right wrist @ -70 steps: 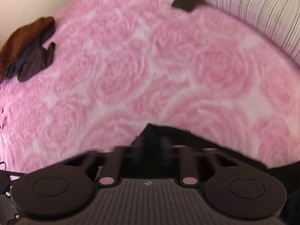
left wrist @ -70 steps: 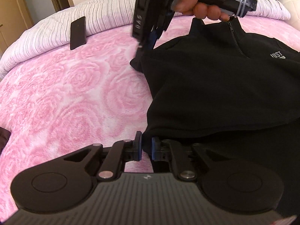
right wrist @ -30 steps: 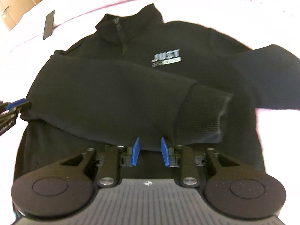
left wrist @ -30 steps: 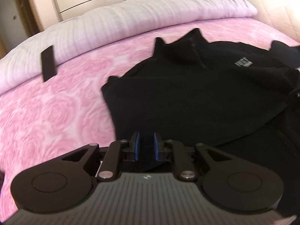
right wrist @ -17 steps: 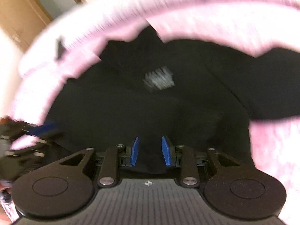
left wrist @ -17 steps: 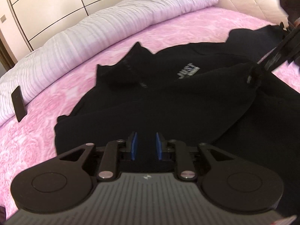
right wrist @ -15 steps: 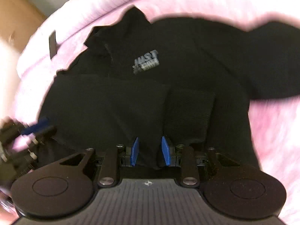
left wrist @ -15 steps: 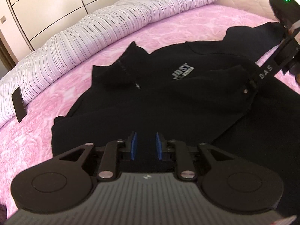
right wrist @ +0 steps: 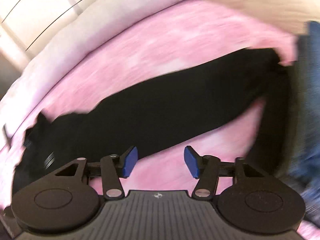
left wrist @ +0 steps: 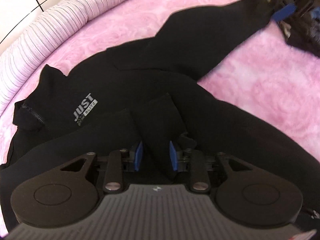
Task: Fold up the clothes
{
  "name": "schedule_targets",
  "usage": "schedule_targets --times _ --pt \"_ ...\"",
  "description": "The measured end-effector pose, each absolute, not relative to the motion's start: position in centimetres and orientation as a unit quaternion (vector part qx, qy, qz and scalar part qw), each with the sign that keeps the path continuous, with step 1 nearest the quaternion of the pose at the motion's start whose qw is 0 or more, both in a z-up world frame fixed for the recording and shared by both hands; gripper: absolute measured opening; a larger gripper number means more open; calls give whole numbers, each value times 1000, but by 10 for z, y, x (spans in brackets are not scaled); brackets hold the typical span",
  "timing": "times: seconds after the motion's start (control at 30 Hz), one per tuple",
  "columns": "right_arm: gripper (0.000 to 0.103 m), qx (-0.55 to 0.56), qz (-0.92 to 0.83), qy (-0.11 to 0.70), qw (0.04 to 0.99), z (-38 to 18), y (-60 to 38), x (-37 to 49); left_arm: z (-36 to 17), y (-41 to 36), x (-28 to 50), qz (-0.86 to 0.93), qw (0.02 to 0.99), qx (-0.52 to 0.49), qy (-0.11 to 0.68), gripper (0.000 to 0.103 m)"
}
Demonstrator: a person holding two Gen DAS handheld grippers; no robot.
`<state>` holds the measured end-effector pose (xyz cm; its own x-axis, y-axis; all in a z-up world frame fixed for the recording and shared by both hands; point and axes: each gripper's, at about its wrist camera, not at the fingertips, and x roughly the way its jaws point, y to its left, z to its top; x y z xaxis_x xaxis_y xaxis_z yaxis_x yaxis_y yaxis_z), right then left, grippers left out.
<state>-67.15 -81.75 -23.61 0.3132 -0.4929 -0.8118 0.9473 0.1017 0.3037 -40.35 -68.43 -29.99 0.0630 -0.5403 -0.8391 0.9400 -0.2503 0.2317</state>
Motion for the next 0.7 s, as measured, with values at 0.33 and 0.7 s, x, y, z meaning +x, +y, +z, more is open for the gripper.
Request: schedule_targets --times 0.33,0.7 --pt "62 330 -657 258 627 -221 -865 -692 -275 -682 -401 -633 587 455 219 26" --pt "80 284 -727 325 534 -239 -916 -706 -274 -693 -417 -636 581 457 223 28"
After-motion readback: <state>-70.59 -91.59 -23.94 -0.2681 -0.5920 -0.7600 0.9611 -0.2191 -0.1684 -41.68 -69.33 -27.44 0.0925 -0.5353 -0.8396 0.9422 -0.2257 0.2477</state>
